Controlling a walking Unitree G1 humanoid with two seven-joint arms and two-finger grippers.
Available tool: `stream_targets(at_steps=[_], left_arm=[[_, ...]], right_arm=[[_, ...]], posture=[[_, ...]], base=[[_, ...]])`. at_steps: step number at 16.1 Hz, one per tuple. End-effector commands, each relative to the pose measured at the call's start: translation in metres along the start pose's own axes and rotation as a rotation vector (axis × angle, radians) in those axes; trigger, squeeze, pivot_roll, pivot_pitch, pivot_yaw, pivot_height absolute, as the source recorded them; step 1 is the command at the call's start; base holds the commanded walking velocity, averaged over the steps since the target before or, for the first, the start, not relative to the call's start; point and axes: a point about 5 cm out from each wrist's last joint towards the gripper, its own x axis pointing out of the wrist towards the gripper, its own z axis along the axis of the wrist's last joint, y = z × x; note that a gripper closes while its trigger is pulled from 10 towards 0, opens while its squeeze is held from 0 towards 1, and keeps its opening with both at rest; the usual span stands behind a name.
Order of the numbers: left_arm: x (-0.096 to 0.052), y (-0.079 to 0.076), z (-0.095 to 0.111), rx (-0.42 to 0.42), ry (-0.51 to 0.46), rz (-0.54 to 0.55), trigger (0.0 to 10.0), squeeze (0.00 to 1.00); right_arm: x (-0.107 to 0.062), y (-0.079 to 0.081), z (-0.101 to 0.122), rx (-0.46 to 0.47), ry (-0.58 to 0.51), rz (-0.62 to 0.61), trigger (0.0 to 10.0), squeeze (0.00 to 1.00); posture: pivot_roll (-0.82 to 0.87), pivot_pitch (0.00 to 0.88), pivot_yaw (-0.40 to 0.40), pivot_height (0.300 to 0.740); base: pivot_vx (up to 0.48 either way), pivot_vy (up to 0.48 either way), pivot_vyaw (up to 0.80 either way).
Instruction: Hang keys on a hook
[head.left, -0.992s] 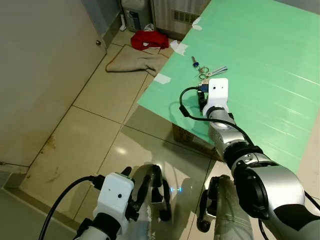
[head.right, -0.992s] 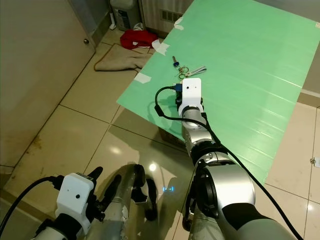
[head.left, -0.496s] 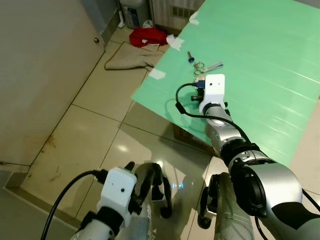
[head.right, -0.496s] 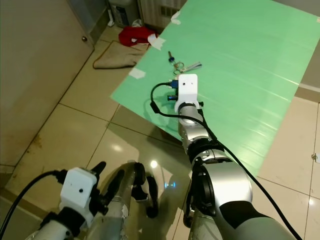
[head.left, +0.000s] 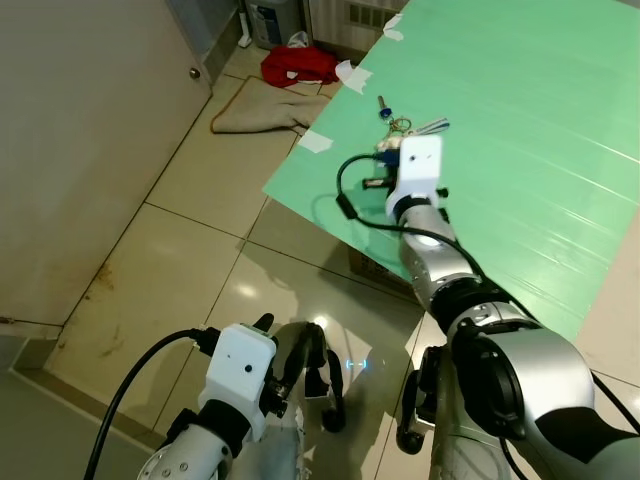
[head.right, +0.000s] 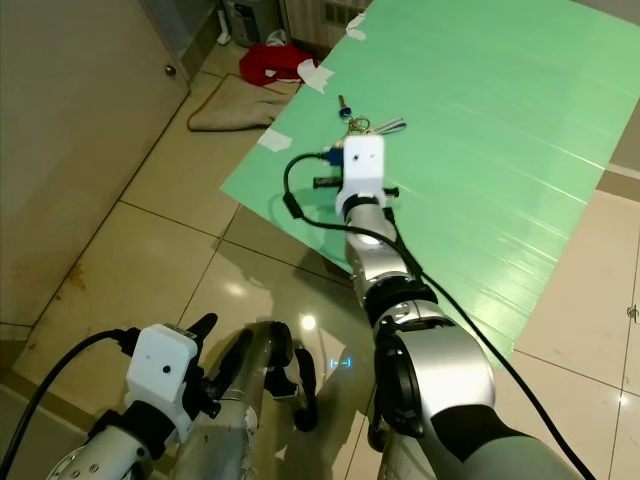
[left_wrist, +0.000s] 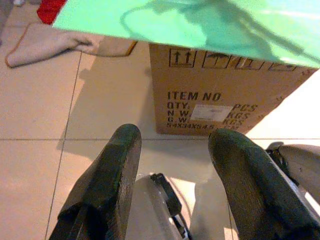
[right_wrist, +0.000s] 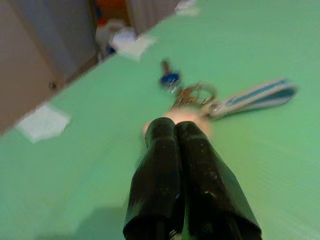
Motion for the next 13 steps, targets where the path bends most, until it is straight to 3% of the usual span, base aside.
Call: stream_targets(at_steps=[1,3,5,6,7,9,13], left_arm=[[0.000,0.001,-0.008,-0.006,0.035,-0.004,10.0,0.00],[0.012,0.004,-0.009,0.007,0.012,-0.012,10.0,0.00],[0.024,0.009,-0.011,0.027,0.009,-0.008,10.0,0.00],[0.035,0.016,-0.015,0.053,0.016,0.023,10.0,0.00],[0.044,0.026,-0.018,0.067,0.023,0.064,10.0,0.00],[0.056,0.046,-0.009,0.063,-0.049,0.118,10.0,0.00],[0.073,0.062,0.013,-0.002,-0.184,0.161,10.0,0.00]], right_arm=[[-0.005,0.001,-0.008,0.020,0.006,0.004,0.0,0.00],[-0.009,-0.006,-0.003,0.023,-0.069,0.015,0.0,0.00],[-0.014,-0.013,-0.008,-0.023,-0.078,0.029,0.0,0.00],[-0.023,-0.020,-0.022,-0.045,-0.033,0.041,9.0,0.00],[-0.033,-0.023,-0.034,-0.057,-0.004,0.062,10.0,0.00],[-0.065,-0.033,-0.050,-0.096,-0.011,0.100,10.0,0.00],[-0.100,-0.037,-0.054,-0.157,-0.078,0.123,10.0,0.00]], posture=[[0.30,0.353,0.119,0.641],[0.24,0.306,0.097,0.641],[0.19,0.264,0.077,0.641],[0.13,0.206,0.059,0.641],[0.10,0.168,0.049,0.641],[0.04,0.095,0.033,0.641],[-0.03,0.014,0.042,0.641]], base=[[0.000,0.000,0.00],[0.000,0.000,0.00],[0.000,0.000,0.00],[0.000,0.000,0.00],[0.000,0.000,0.00],[0.000,0.000,0.00],[0.000,0.000,0.00]])
